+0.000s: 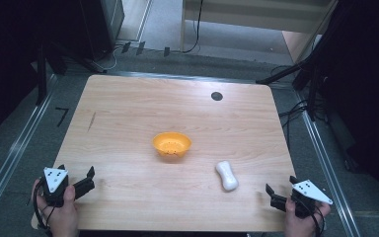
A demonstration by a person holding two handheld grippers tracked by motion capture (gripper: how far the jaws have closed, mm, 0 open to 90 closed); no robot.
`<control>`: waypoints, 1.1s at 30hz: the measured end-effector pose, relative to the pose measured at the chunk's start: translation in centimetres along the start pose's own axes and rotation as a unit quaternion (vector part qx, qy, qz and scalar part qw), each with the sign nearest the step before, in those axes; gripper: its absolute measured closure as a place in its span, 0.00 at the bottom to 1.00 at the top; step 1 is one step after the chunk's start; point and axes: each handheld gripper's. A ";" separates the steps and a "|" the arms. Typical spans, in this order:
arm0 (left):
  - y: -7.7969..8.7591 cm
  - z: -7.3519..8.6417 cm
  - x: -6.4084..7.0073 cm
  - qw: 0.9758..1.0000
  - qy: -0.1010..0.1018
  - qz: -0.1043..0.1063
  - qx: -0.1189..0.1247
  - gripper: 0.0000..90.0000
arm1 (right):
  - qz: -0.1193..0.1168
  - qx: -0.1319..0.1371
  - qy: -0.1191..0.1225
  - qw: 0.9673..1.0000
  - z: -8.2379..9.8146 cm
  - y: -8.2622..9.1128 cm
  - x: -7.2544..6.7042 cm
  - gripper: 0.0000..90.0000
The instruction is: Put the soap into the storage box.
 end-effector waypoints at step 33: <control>-0.2 -0.1 0.1 1.000 -0.011 0.015 -0.008 0.09 | -0.024 -0.196 -0.023 0.980 -5.9 -3.3 -2.6 0.00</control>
Point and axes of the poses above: each handheld gripper's, and its own axes: y roughly backward along the jaws, z roughly out of its underside, x roughly to its right, and after that the axes turned 15 degrees about -z, right-handed
